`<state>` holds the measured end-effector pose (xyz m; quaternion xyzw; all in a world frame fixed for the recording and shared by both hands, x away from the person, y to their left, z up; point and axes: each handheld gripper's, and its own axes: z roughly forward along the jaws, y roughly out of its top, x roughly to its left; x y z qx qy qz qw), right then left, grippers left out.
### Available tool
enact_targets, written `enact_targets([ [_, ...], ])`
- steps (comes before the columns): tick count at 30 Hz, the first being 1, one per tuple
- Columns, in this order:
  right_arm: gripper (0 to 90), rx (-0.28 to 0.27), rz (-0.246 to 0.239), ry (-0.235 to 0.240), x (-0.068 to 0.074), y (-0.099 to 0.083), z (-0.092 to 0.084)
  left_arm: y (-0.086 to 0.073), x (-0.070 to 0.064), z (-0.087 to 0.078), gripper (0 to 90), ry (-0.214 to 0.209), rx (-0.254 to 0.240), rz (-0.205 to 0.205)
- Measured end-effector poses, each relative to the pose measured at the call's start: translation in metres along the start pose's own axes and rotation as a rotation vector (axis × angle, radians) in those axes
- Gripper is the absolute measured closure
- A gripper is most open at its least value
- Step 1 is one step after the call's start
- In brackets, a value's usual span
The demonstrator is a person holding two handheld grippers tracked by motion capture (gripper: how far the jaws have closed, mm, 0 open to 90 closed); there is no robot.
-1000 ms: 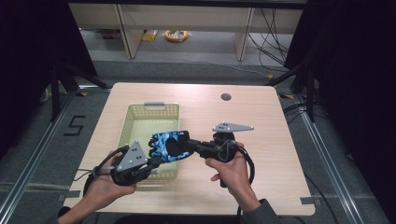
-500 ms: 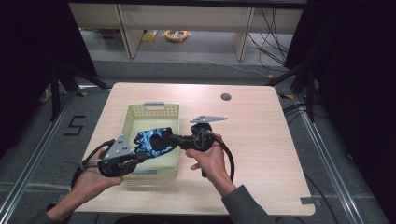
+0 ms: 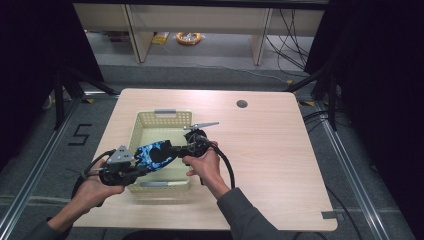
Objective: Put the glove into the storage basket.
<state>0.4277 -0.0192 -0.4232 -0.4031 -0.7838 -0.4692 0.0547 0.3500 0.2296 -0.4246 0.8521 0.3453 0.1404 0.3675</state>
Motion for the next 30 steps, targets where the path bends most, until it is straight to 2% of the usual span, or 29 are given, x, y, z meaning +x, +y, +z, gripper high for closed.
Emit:
enact_targets([
  [5,85.4,0.039,0.020,-0.018,-0.005,-0.001,0.013,-0.004,0.007,0.004,86.4,-0.018,0.020,-0.013],
  [7,85.4,0.054,0.021,-0.031,-0.008,-0.002,0.018,-0.005,0.008,0.005,86.1,-0.024,0.034,-0.033],
  [8,85.4,0.060,0.025,-0.029,-0.009,-0.003,0.020,-0.005,0.010,0.005,86.0,-0.025,0.037,-0.022],
  [11,85.4,0.085,0.024,-0.043,-0.011,-0.003,0.026,-0.006,0.013,0.007,85.3,-0.032,0.045,-0.030],
  [13,85.4,0.100,0.031,-0.033,-0.011,-0.003,0.028,-0.006,0.012,0.008,85.1,-0.035,0.047,-0.029],
  [15,85.4,0.108,0.011,-0.055,-0.012,-0.004,0.033,-0.006,0.011,0.009,84.2,-0.040,0.054,-0.036],
  [16,85.4,0.120,0.024,-0.058,-0.012,-0.004,0.033,-0.006,0.011,0.010,83.1,-0.042,0.056,-0.022],
  [17,85.4,0.122,0.020,-0.065,-0.012,-0.005,0.035,-0.006,0.009,0.010,81.3,-0.045,0.053,-0.040],
  [19,85.4,0.127,0.027,-0.076,-0.012,-0.005,0.036,-0.004,0.009,0.008,79.7,-0.047,0.054,-0.020],
  [20,85.4,0.127,0.020,-0.088,-0.014,-0.005,0.037,-0.004,0.007,0.008,78.4,-0.039,0.043,-0.032],
  [22,85.4,0.127,0.029,-0.089,-0.014,-0.006,0.037,-0.003,0.007,0.006,75.5,-0.036,0.043,-0.027],
  [24,85.3,0.127,0.025,-0.097,-0.015,-0.006,0.037,-0.002,0.005,0.003,72.2,-0.027,0.018,-0.031],
  [26,85.2,0.128,0.022,-0.098,-0.015,-0.006,0.036,0.000,0.004,0.000,69.7,-0.023,0.019,-0.005],
  [28,85.1,0.132,0.016,-0.100,-0.016,-0.006,0.036,0.001,0.000,-0.003,66.4,-0.023,0.002,-0.006],
  [29,85.1,0.133,0.013,-0.106,-0.016,-0.006,0.036,0.002,-0.002,-0.005,65.5,-0.017,-0.008,0.008],
  [30,84.9,0.140,0.026,-0.107,-0.015,-0.006,0.036,0.002,-0.005,-0.007,63.1,-0.022,-0.012,0.006],
])
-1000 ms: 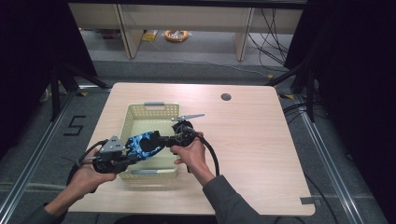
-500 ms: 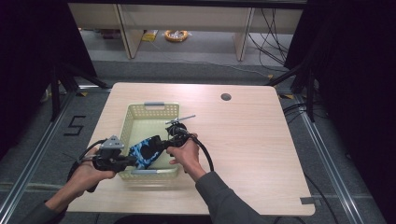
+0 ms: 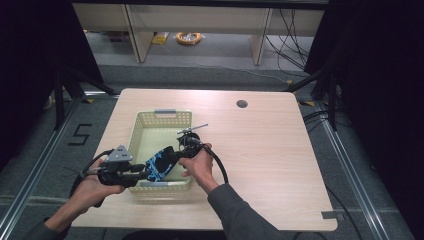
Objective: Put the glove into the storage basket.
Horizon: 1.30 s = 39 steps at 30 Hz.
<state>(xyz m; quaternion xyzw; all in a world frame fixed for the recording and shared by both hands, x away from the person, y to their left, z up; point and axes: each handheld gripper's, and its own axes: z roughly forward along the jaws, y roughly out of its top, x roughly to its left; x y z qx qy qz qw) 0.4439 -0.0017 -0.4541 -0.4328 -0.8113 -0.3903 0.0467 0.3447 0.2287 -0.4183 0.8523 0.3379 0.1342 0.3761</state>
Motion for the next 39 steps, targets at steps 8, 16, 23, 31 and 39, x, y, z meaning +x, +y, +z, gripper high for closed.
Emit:
enact_targets([
  [8,82.8,0.004,-0.022,-0.040,0.003,-0.006,-0.008,0.003,-0.023,-0.006,58.2,-0.023,-0.023,0.052],
  [16,79.5,0.007,-0.055,-0.077,0.003,-0.010,-0.009,0.003,-0.030,-0.005,54.0,-0.022,-0.036,0.041],
  [23,71.7,0.003,-0.106,-0.130,0.008,-0.005,-0.014,0.001,-0.034,-0.006,45.4,-0.044,-0.033,0.004],
  [31,62.8,-0.063,-0.158,-0.111,0.009,0.000,-0.030,-0.001,-0.046,-0.009,37.8,-0.059,-0.070,-0.023],
  [39,51.4,-0.107,-0.177,-0.090,0.010,-0.005,-0.049,-0.004,-0.061,-0.006,32.1,-0.080,-0.120,-0.053],
])
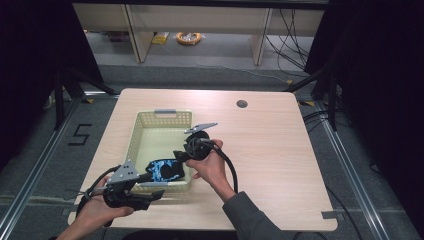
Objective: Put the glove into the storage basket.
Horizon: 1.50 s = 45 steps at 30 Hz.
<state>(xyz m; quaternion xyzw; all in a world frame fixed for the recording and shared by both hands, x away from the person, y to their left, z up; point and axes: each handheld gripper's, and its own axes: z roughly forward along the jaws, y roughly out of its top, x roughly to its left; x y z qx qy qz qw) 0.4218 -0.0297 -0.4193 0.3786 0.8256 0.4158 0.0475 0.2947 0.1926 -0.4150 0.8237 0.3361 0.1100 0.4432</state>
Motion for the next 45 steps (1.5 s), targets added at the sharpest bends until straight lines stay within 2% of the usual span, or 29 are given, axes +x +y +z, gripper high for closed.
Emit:
enact_targets([
  [2,49.4,-0.017,-0.005,0.006,0.000,-0.001,-0.003,-0.001,-0.001,0.000,31.4,-0.004,0.006,0.000],
  [3,45.5,-0.019,-0.014,0.004,-0.001,-0.002,-0.011,-0.003,-0.006,0.003,31.2,-0.019,-0.012,-0.028],
  [4,44.3,-0.028,-0.008,0.021,-0.001,-0.003,-0.014,-0.004,-0.007,0.004,31.0,-0.023,-0.012,-0.007],
  [5,44.0,-0.043,-0.013,0.021,-0.002,-0.004,-0.018,-0.005,-0.010,0.005,30.8,-0.030,-0.018,-0.020],
  [7,43.8,-0.046,-0.007,0.024,-0.002,-0.005,-0.021,-0.006,-0.012,0.006,30.2,-0.043,-0.020,-0.017],
  [9,42.8,-0.077,-0.024,0.014,-0.008,-0.010,-0.036,-0.009,-0.019,0.010,29.6,-0.058,-0.019,-0.017],
  [13,41.8,-0.102,-0.029,0.003,-0.015,-0.020,-0.050,-0.014,-0.027,0.017,28.3,-0.081,-0.040,-0.023],
  [14,41.6,-0.099,-0.021,0.009,-0.016,-0.022,-0.053,-0.016,-0.028,0.018,28.2,-0.080,-0.025,-0.011],
  [17,41.2,-0.117,-0.025,-0.012,-0.023,-0.032,-0.063,-0.020,-0.031,0.022,26.7,-0.074,-0.043,-0.009],
  [19,40.8,-0.124,-0.025,-0.022,-0.026,-0.037,-0.068,-0.022,-0.032,0.023,25.8,-0.074,-0.038,-0.032],
  [20,40.6,-0.128,-0.023,-0.024,-0.026,-0.040,-0.070,-0.023,-0.032,0.024,25.3,-0.069,-0.050,-0.016],
  [21,40.4,-0.136,-0.050,-0.008,-0.029,-0.042,-0.072,-0.024,-0.032,0.025,24.6,-0.071,-0.055,-0.023],
  [22,40.4,-0.135,-0.011,-0.002,-0.028,-0.044,-0.075,-0.025,-0.031,0.026,24.2,-0.082,-0.053,-0.023],
  [25,40.0,-0.167,-0.020,-0.006,-0.028,-0.050,-0.082,-0.027,-0.033,0.027,23.6,-0.071,-0.040,-0.019],
  [26,39.9,-0.172,-0.016,-0.002,-0.028,-0.051,-0.083,-0.028,-0.033,0.029,23.5,-0.076,-0.053,-0.024],
  [27,39.6,-0.160,-0.019,-0.011,-0.029,-0.052,-0.085,-0.029,-0.032,0.028,23.3,-0.062,-0.031,0.001],
  [29,39.4,-0.164,-0.016,-0.004,-0.028,-0.055,-0.086,-0.031,-0.035,0.030,22.8,-0.059,-0.047,-0.013],
  [30,39.2,-0.165,-0.020,-0.010,-0.029,-0.056,-0.087,-0.032,-0.036,0.029,22.8,-0.060,-0.036,-0.025],
  [31,39.1,-0.157,-0.005,0.002,-0.028,-0.058,-0.087,-0.033,-0.035,0.030,22.7,-0.050,-0.046,-0.011],
  [32,39.1,-0.158,-0.029,0.004,-0.030,-0.058,-0.087,-0.033,-0.035,0.030,22.6,-0.057,-0.034,-0.007],
  [34,39.0,-0.150,-0.004,-0.003,-0.029,-0.063,-0.089,-0.036,-0.035,0.032,22.6,-0.054,-0.045,-0.004],
  [35,39.0,-0.155,-0.014,-0.001,-0.031,-0.065,-0.089,-0.037,-0.034,0.032,22.5,-0.058,-0.030,-0.010],
  [36,38.8,-0.140,-0.002,-0.005,-0.030,-0.066,-0.090,-0.039,-0.035,0.033,22.5,-0.058,-0.040,-0.028],
  [37,38.8,-0.138,-0.008,-0.012,-0.030,-0.069,-0.090,-0.040,-0.033,0.033,22.5,-0.056,-0.033,-0.004],
  [39,38.6,-0.136,0.007,0.010,-0.031,-0.072,-0.090,-0.041,-0.032,0.033,22.5,-0.058,-0.010,-0.033],
  [41,38.2,-0.133,-0.006,-0.003,-0.032,-0.076,-0.090,-0.044,-0.031,0.035,22.4,-0.049,-0.022,-0.024],
  [42,37.9,-0.115,0.031,0.000,-0.030,-0.079,-0.092,-0.045,-0.030,0.035,22.3,-0.055,-0.016,-0.042],
  [43,37.8,-0.121,0.006,-0.003,-0.033,-0.080,-0.092,-0.046,-0.030,0.035,22.2,-0.038,-0.028,-0.039],
  [45,37.7,-0.115,0.024,0.005,-0.033,-0.085,-0.093,-0.046,-0.029,0.034,22.1,-0.046,-0.018,-0.036],
])
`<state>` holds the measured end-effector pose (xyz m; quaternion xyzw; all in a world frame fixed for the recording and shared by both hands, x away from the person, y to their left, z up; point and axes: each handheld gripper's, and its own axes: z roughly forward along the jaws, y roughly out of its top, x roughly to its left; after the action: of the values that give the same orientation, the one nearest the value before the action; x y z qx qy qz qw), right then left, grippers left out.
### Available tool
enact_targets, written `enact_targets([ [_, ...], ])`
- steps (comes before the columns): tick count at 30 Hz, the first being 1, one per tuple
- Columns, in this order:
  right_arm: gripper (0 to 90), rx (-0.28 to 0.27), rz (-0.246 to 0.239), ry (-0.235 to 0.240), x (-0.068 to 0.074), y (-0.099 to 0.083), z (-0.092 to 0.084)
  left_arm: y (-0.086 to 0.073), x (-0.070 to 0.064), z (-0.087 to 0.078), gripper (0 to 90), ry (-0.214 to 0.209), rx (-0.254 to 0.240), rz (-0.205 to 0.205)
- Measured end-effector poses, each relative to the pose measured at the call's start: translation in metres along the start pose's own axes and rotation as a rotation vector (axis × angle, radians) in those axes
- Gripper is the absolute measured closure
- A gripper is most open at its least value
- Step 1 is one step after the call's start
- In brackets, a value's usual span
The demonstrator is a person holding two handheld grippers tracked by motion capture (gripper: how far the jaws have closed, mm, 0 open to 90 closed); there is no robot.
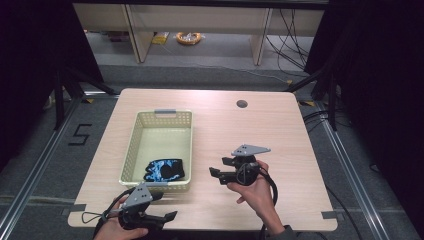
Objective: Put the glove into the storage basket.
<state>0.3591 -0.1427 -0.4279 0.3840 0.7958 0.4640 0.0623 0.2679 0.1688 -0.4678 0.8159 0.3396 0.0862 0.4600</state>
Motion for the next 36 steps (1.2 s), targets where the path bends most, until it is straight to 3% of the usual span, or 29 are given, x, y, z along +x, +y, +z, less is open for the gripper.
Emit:
enact_targets([
  [2,37.6,0.001,-0.013,-0.005,-0.002,-0.004,-0.002,-0.002,0.001,0.000,21.9,-0.004,-0.005,0.004],
  [4,37.2,0.007,0.015,0.000,-0.001,-0.007,-0.004,-0.004,0.000,0.001,21.6,-0.001,-0.008,-0.005],
  [5,37.1,0.002,-0.002,-0.003,-0.003,-0.009,-0.004,-0.004,0.000,0.001,21.6,-0.001,-0.008,-0.005],
  [7,36.6,0.008,-0.004,0.003,-0.003,-0.013,-0.006,-0.007,0.001,0.002,21.5,-0.007,0.014,0.010],
  [9,36.3,0.010,-0.006,-0.004,-0.004,-0.016,-0.008,-0.009,-0.001,0.003,21.5,-0.006,0.020,-0.015],
  [11,35.6,0.017,0.017,-0.002,-0.003,-0.020,-0.009,-0.010,0.002,0.003,21.5,-0.001,0.030,0.021],
  [12,35.5,0.018,-0.007,0.005,-0.005,-0.022,-0.009,-0.011,0.002,0.004,21.4,-0.004,0.021,0.011],
  [14,35.4,0.034,0.035,-0.004,-0.003,-0.025,-0.011,-0.011,0.002,0.004,21.3,0.003,0.019,0.004],
  [15,35.2,0.025,0.015,-0.004,-0.004,-0.027,-0.011,-0.011,0.005,0.003,21.2,0.007,0.039,0.025],
  [16,35.0,0.038,0.030,-0.007,-0.003,-0.028,-0.012,-0.012,0.005,0.004,21.1,0.000,0.021,0.006],
  [17,34.9,0.028,0.014,0.012,-0.006,-0.029,-0.011,-0.013,0.005,0.004,21.0,0.010,0.017,0.005],
  [18,34.7,0.024,0.031,0.008,-0.004,-0.030,-0.012,-0.014,0.005,0.004,20.6,0.003,0.024,0.007],
  [20,34.3,0.031,0.019,0.005,-0.005,-0.032,-0.014,-0.015,0.005,0.005,20.3,0.011,0.030,0.000],
  [21,34.1,0.024,0.023,0.009,-0.005,-0.033,-0.013,-0.015,0.006,0.005,20.1,0.006,0.049,0.010],
  [22,33.8,0.022,0.040,0.006,-0.003,-0.035,-0.014,-0.016,0.006,0.006,19.8,0.009,0.034,0.010],
  [23,33.6,0.029,0.009,-0.002,-0.005,-0.035,-0.015,-0.016,0.005,0.006,19.5,0.010,0.034,0.003],
  [25,33.2,0.030,0.044,0.010,-0.002,-0.037,-0.015,-0.017,0.006,0.006,19.1,0.014,0.039,0.001],
  [27,32.6,0.030,0.019,0.006,-0.003,-0.040,-0.016,-0.018,0.007,0.006,18.7,0.009,0.050,0.020],
  [28,32.2,0.031,0.006,0.007,-0.005,-0.041,-0.016,-0.019,0.006,0.008,18.7,0.007,0.037,-0.002],
  [29,32.1,0.046,0.024,-0.006,-0.003,-0.042,-0.018,-0.019,0.006,0.008,18.7,0.007,0.037,-0.002],
  [30,32.1,0.039,0.023,0.015,-0.004,-0.043,-0.016,-0.020,0.007,0.008,18.5,0.005,0.053,0.012],
  [32,32.0,0.039,0.015,0.013,-0.004,-0.044,-0.017,-0.021,0.008,0.008,18.5,0.008,0.061,0.020],
  [34,31.5,0.040,0.024,0.002,-0.003,-0.048,-0.019,-0.022,0.007,0.009,18.4,0.013,0.056,-0.018],
  [35,31.5,0.038,0.002,0.021,-0.005,-0.049,-0.019,-0.022,0.007,0.009,18.4,0.013,0.056,-0.018],
  [36,31.3,0.046,0.033,0.011,-0.002,-0.050,-0.020,-0.023,0.008,0.009,18.4,0.011,0.042,-0.002],
])
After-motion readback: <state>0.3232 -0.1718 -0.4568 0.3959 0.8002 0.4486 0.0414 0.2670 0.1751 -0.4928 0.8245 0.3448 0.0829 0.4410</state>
